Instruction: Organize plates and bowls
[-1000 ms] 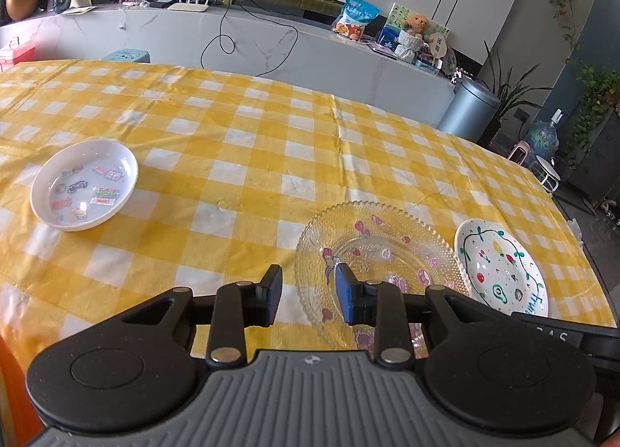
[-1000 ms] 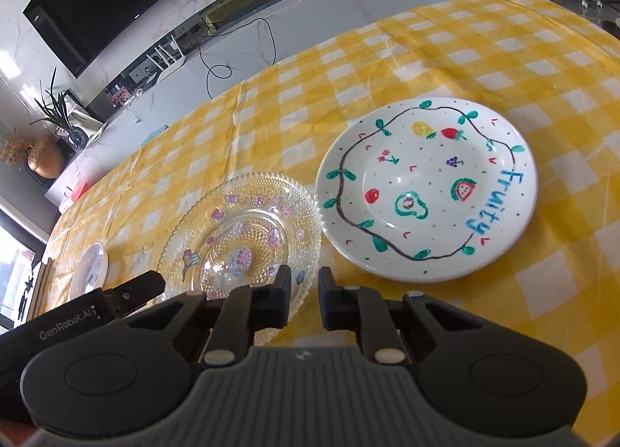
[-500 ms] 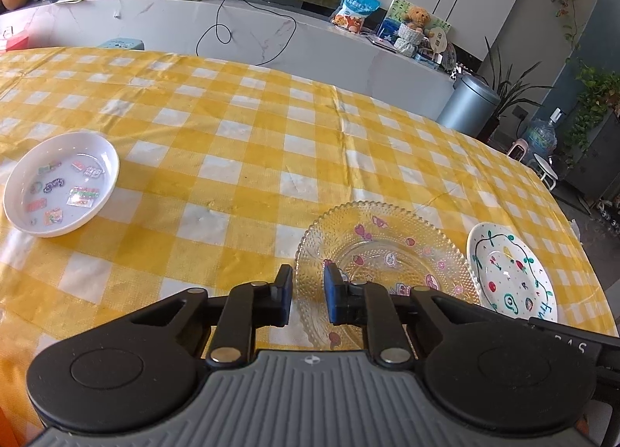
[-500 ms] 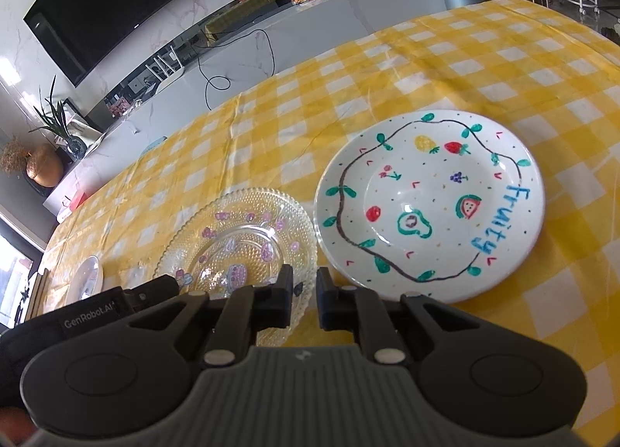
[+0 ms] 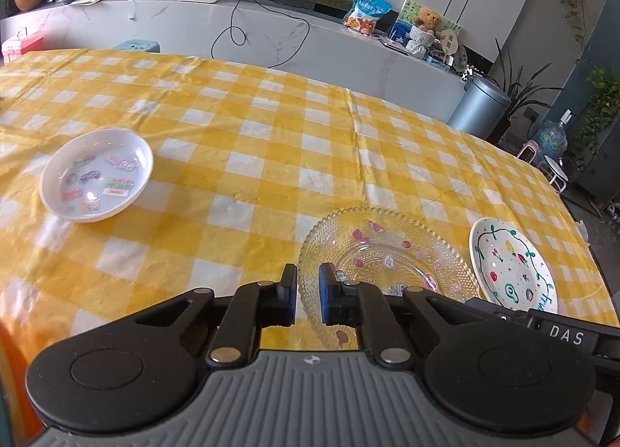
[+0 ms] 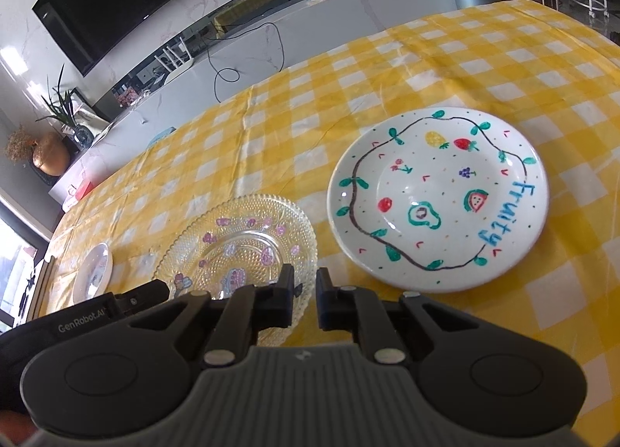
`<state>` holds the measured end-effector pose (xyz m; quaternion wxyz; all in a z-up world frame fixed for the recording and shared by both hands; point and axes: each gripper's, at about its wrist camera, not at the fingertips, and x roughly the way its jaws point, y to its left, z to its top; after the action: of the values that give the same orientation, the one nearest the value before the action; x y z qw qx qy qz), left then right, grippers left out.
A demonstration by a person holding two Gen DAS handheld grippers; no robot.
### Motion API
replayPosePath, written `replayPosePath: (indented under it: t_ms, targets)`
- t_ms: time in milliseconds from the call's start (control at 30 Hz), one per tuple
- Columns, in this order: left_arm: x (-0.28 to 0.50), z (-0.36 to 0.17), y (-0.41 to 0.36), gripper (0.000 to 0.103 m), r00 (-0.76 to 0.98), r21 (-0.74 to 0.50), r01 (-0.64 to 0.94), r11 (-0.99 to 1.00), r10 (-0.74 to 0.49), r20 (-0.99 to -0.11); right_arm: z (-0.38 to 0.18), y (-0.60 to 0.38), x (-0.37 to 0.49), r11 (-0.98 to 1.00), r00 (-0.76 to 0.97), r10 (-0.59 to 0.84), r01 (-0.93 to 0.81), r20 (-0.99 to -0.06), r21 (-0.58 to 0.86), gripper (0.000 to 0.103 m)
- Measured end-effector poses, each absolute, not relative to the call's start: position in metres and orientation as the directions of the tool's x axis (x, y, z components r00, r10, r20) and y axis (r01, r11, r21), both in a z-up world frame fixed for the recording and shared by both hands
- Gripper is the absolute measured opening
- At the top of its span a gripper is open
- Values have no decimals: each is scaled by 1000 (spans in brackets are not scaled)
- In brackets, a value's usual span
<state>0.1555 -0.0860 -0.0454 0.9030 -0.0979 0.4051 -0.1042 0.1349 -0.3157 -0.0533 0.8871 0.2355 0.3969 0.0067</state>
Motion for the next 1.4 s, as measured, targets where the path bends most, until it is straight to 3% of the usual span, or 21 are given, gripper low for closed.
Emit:
replayPosePath:
  t_ms: [667,1400]
  targets:
    - [66,-17,-52,12,638,-268,102,958,-270,-721,-37,-300,61,869,659,293,118,-693,480,9]
    - [38,-44,-32,8,632,-240,89,967,-241,-737,-51,-267,23,898,631,260,121,-731,423,8]
